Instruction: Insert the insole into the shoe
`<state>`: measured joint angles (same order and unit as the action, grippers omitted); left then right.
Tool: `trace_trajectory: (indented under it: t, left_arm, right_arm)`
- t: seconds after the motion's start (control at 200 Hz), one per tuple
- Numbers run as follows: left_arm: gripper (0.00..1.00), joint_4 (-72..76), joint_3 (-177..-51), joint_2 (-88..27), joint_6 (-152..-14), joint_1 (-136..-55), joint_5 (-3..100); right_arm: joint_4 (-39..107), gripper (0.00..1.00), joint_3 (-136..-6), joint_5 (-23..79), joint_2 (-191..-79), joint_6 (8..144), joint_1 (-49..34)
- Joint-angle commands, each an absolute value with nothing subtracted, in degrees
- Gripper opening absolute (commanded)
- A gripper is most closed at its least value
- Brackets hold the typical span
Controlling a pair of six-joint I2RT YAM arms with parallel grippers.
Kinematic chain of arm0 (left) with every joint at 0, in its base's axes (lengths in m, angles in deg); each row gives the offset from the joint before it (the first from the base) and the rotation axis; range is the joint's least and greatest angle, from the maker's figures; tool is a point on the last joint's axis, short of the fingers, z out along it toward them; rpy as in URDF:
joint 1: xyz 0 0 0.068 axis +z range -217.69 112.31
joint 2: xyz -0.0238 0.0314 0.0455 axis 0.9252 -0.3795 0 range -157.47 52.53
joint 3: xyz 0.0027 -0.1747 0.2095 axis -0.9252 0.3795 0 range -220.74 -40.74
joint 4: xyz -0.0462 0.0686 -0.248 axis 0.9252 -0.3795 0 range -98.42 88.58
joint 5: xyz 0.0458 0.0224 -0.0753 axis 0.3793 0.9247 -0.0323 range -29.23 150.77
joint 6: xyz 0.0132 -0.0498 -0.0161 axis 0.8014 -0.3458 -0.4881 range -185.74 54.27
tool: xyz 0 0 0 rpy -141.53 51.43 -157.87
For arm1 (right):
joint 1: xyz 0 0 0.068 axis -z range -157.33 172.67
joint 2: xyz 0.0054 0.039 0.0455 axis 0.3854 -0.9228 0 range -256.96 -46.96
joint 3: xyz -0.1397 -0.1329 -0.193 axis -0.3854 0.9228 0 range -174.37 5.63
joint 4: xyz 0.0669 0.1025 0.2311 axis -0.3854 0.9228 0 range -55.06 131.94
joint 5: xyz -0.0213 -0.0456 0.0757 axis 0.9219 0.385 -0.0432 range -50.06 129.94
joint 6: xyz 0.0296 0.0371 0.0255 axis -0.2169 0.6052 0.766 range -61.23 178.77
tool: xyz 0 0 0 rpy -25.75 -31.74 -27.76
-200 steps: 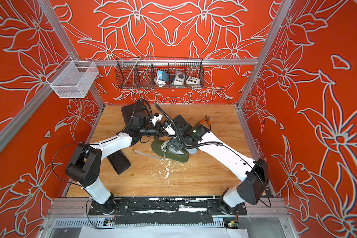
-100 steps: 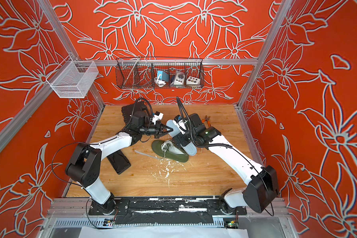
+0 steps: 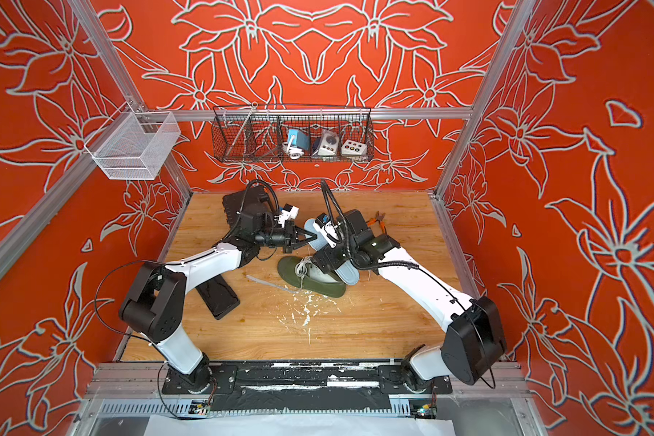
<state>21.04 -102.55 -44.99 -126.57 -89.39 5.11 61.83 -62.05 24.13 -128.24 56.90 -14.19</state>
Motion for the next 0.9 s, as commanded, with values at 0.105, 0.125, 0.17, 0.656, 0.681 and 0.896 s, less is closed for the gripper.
trace_trajectory:
  t: [0.105,0.125,0.17,0.656,0.681,0.896]
  left_arm:
    - [0.0,24.3,-102.37,-46.09,-128.49,-89.38,2.73]
    - [0.0,24.41,-102.41,-46.09,-128.39,-89.41,2.52]
    - [0.0,24.1,-102.44,-46.0,-128.07,-89.44,2.28]
    - [0.02,20.41,-102.33,-46.09,-125.55,-89.05,3.1]
    - [0.03,20.16,-102.36,-46.09,-125.42,-89.05,3.27]
    - [0.29,18.77,-102.44,-46.0,-124.47,-89.1,4.01]
  right_arm:
    - [55.82,0.96,-58.93,27.13,-127.39,52.16,-15.69]
    - [55.5,0.95,-58.74,27.33,-127.32,52.12,-15.66]
    - [55.13,0.92,-58.62,27.73,-127.21,52.1,-15.65]
    - [58.84,0.51,-59.73,25.7,-124.7,52.66,-15.63]
    - [59.05,0.47,-59.84,25.83,-124.57,52.68,-15.65]
    - [67.51,0.19,-65.03,27.75,-127.24,51.55,-15.65]
